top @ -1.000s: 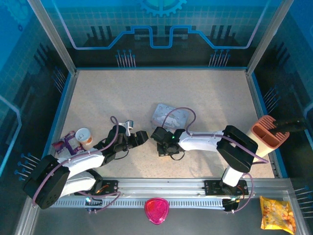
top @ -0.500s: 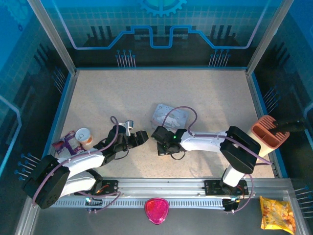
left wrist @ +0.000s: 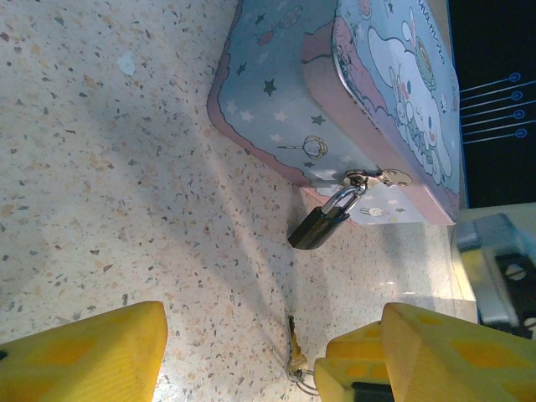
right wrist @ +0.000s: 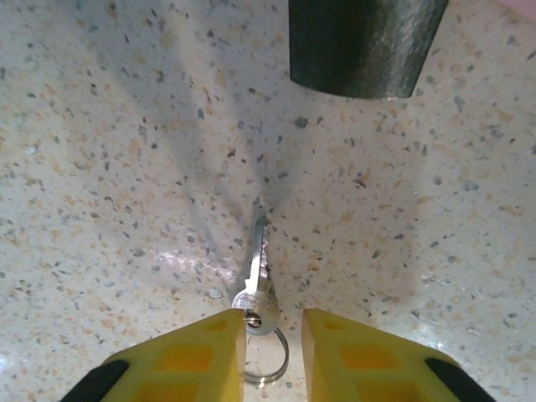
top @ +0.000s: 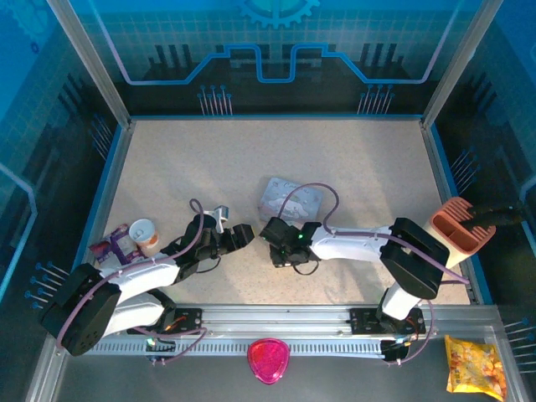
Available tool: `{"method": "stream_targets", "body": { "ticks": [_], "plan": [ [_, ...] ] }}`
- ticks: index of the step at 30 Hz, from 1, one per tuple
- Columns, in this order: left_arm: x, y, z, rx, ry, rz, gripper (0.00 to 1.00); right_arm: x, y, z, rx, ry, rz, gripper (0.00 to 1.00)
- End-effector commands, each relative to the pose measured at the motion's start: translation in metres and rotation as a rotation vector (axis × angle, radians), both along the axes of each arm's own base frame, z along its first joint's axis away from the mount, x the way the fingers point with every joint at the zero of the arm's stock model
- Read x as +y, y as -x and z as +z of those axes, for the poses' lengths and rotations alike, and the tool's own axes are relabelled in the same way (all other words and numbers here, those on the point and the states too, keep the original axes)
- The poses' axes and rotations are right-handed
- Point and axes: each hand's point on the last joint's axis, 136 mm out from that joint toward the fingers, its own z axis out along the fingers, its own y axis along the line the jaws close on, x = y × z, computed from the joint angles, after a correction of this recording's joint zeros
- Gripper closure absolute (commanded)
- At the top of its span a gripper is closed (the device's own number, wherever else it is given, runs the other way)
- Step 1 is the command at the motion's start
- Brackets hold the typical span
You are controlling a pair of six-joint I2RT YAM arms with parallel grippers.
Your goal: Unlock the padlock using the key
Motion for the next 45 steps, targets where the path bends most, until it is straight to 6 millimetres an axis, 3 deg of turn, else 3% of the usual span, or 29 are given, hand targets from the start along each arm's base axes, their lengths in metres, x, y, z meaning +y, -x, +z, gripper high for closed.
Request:
{"method": "stream_targets", "body": {
  "ticks": [1,16,24,40,45],
  "plan": [
    [0.002,-0.004,0.001,-0.018,-0.01,0.006,0.31,-0.004,0.012,-0.011,0.036,0.048,0.012,0.75],
    [0.003,-0.004,0.0,-0.021,-0.015,0.006,0.3,0.007,0.008,-0.009,0.022,0.028,0.02,0.69],
    [0.005,-0.002,-0.002,-0.019,-0.018,0.009,0.3,0.013,0.004,0.008,-0.022,-0.008,0.022,0.69],
    [0.005,-0.002,-0.002,-0.019,-0.016,0.009,0.3,0.019,0.013,-0.021,0.035,0.029,0.043,0.67],
    [0.004,-0.002,-0.002,-0.019,-0.016,0.008,0.3,0.022,0.009,-0.008,0.007,0.01,0.042,0.67]
  ]
}}
